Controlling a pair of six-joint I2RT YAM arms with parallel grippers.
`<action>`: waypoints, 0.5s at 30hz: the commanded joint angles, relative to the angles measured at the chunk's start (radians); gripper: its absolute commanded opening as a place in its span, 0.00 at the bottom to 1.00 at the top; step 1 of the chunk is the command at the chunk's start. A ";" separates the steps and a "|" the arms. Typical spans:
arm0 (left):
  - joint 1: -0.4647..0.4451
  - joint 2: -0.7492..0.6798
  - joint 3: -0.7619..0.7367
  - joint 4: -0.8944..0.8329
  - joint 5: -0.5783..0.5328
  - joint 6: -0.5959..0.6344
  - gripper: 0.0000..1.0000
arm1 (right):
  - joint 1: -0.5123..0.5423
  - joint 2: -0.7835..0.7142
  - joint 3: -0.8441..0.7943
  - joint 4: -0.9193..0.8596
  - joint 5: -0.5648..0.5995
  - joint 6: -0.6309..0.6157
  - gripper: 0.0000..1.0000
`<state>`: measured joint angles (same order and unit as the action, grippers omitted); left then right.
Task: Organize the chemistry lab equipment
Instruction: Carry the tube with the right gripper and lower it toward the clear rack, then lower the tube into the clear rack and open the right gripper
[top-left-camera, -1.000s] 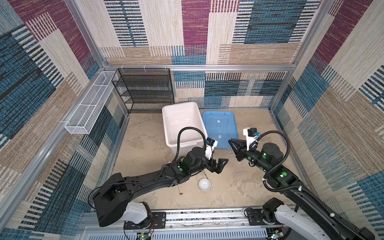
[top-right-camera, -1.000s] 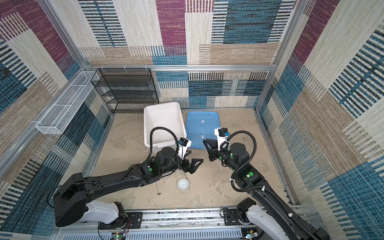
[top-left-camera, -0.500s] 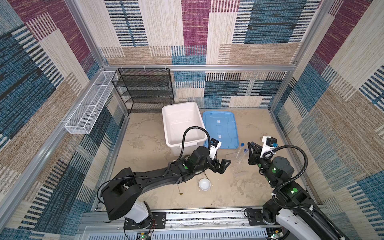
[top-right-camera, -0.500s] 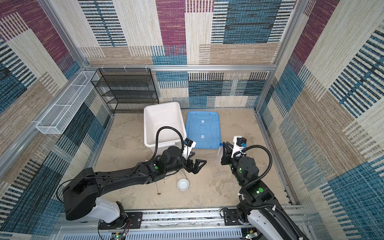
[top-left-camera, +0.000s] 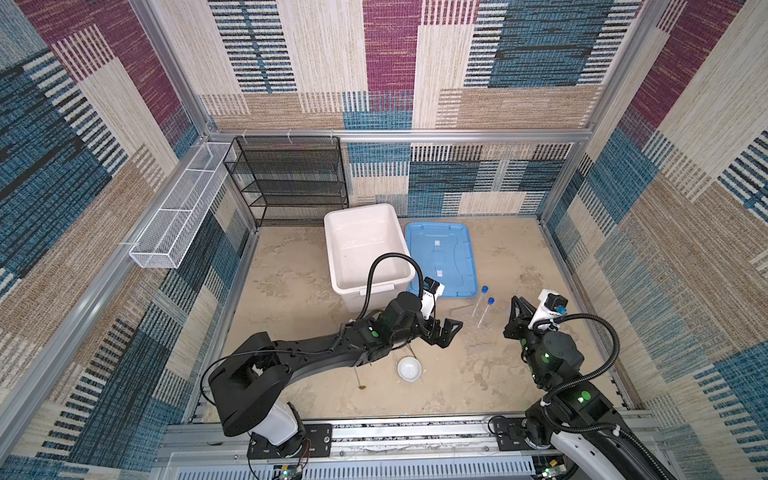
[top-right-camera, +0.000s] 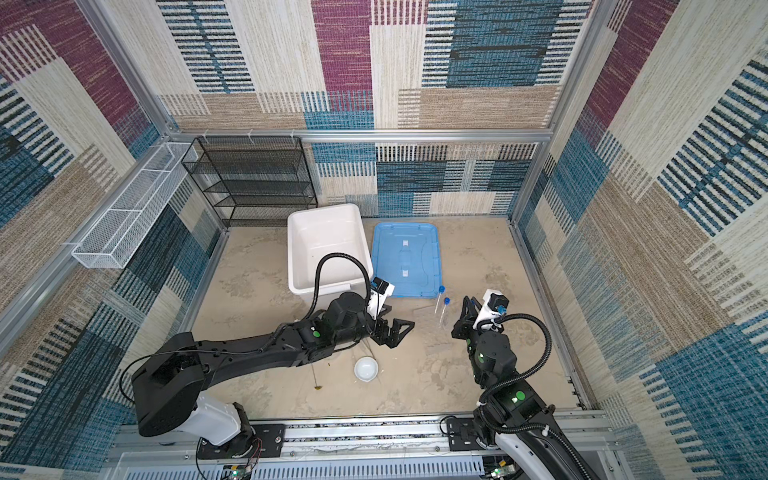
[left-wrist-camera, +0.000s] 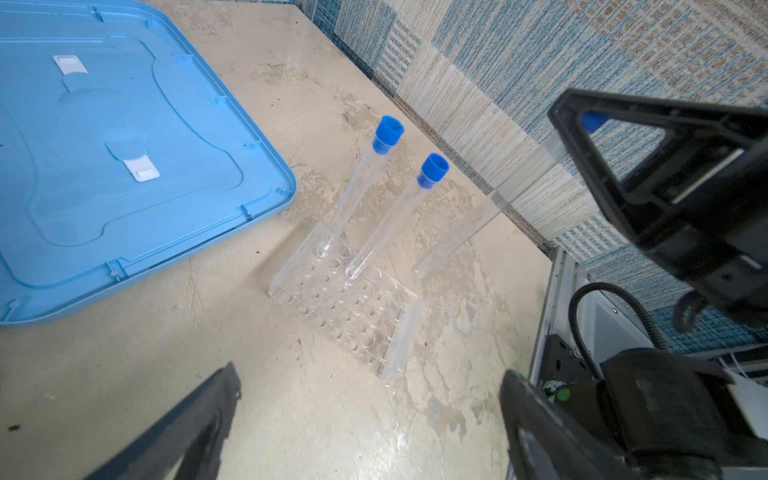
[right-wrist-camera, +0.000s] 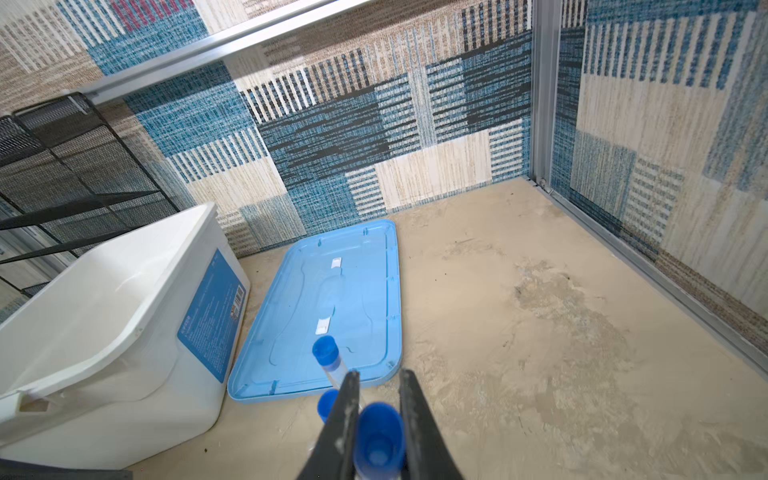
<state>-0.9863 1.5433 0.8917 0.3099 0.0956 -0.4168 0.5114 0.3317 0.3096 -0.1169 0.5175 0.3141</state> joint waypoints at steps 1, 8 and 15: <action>0.001 0.001 -0.001 0.031 0.003 -0.005 0.99 | 0.002 -0.003 -0.018 0.043 0.018 0.030 0.10; 0.000 0.005 -0.011 0.043 0.010 -0.018 0.99 | 0.001 -0.005 -0.056 0.074 0.019 0.026 0.11; 0.001 0.006 -0.017 0.051 0.008 -0.029 0.99 | 0.002 0.049 -0.047 0.076 0.052 0.047 0.11</action>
<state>-0.9863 1.5467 0.8787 0.3126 0.1066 -0.4309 0.5117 0.3687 0.2550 -0.0776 0.5423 0.3367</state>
